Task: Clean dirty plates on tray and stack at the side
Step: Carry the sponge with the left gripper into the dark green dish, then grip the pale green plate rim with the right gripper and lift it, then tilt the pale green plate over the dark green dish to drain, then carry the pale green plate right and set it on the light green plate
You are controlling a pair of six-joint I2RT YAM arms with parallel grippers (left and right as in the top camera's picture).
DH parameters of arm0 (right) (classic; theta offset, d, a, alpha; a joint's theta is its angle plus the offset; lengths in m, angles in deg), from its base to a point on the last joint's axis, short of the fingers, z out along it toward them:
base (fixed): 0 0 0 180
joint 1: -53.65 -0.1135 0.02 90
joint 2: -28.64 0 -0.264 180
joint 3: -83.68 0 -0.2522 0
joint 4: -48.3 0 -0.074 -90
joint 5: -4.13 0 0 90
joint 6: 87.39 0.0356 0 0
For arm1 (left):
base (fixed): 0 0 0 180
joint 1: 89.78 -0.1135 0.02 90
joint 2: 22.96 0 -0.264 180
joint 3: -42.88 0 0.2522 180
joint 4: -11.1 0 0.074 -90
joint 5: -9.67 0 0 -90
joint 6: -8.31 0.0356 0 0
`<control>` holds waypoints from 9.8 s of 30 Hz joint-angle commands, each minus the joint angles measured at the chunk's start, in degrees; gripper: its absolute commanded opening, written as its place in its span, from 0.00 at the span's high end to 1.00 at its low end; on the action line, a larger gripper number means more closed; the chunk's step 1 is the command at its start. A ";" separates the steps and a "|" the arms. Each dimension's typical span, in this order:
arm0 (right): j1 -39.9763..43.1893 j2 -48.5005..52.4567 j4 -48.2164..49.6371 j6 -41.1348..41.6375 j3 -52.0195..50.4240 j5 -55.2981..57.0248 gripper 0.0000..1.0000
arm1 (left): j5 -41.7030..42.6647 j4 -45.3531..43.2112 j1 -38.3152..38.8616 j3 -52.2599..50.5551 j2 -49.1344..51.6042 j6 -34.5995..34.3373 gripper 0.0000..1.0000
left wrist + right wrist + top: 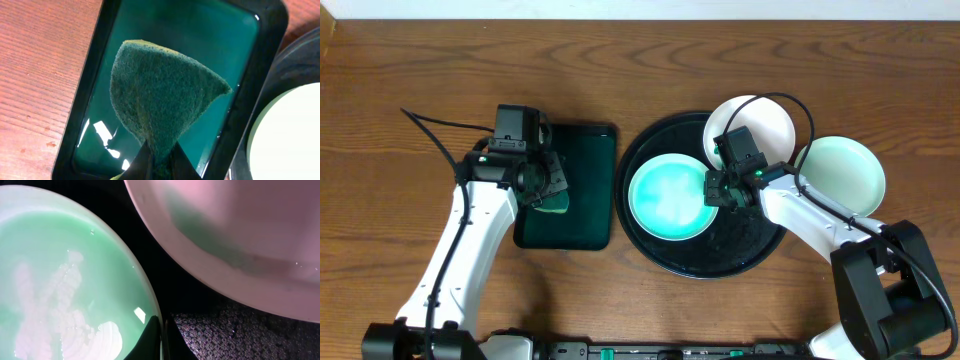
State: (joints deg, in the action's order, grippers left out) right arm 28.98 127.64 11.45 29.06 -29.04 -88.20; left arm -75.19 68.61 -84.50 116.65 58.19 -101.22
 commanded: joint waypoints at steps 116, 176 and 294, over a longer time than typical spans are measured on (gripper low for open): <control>-24.02 9.77 0.28 -8.59 34.01 28.09 0.99 | -10.34 -1.77 -0.24 5.20 -9.62 -1.31 0.23; -40.17 9.22 41.81 -69.72 34.03 62.10 0.99 | -10.34 -1.77 -0.24 5.20 -9.62 -1.31 0.22; 41.24 -11.74 -30.40 -5.49 33.66 3.37 0.99 | -10.34 -1.77 -0.24 5.20 -9.62 -1.31 0.22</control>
State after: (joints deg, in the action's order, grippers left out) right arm 68.70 116.99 -18.82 23.01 4.20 -84.03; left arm -84.85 66.82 -85.05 121.24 48.50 -102.47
